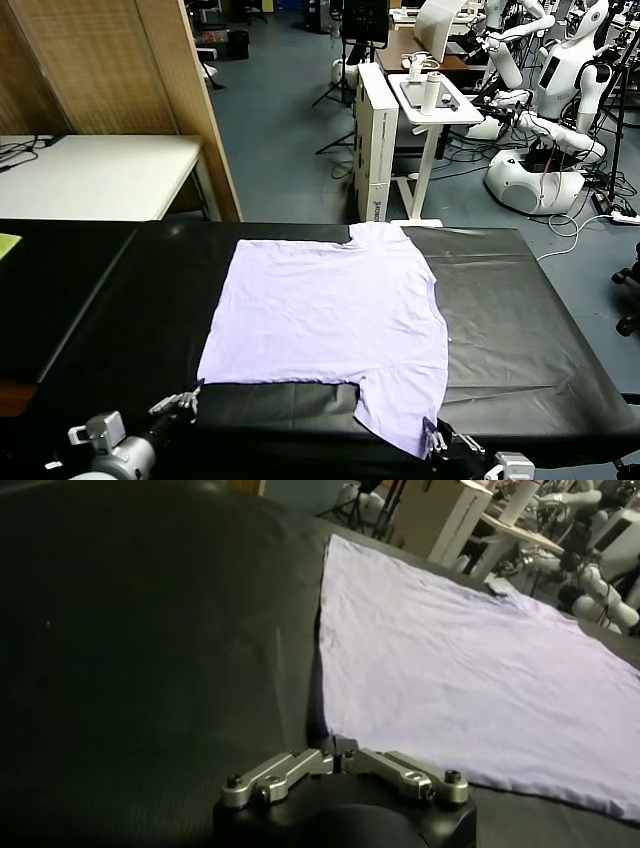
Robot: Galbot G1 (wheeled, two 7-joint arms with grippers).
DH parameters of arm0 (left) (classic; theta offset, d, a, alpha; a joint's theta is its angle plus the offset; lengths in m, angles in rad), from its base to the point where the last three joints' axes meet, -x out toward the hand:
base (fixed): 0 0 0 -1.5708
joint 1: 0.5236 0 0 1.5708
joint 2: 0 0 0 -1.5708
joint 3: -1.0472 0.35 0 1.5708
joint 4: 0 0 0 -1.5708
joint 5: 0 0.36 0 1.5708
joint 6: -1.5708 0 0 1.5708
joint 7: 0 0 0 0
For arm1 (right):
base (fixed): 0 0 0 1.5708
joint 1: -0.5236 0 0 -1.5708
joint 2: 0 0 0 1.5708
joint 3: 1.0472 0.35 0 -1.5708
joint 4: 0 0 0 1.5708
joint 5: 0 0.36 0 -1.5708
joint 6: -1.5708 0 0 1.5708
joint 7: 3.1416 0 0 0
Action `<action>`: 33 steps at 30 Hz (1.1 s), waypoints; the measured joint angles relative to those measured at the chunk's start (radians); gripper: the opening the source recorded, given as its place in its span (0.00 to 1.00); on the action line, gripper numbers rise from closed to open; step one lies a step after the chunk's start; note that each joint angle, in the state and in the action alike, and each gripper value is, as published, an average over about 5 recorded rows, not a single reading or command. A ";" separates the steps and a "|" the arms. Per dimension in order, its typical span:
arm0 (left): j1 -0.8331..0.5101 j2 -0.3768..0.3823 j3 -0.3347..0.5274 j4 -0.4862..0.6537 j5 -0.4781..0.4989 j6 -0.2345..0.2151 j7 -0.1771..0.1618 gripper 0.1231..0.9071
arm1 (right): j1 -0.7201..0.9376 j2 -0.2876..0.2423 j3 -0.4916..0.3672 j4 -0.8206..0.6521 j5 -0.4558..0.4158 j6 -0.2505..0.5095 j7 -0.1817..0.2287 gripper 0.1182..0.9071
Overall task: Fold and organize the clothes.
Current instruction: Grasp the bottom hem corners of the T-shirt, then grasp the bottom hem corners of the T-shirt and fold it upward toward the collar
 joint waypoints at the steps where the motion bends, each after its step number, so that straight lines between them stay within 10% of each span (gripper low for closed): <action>1: 0.003 0.000 -0.001 -0.003 0.002 0.000 -0.001 0.03 | -0.012 0.000 0.002 0.010 -0.003 -0.005 0.004 0.03; 19: 0.174 -0.011 -0.076 -0.147 0.013 -0.023 -0.025 0.03 | -0.016 -0.045 0.047 0.058 0.031 0.035 -0.056 0.03; 33: -0.034 -0.105 -0.016 -0.091 0.055 -0.020 -0.024 0.03 | 0.311 -0.139 0.025 -0.123 0.138 0.061 -0.061 0.03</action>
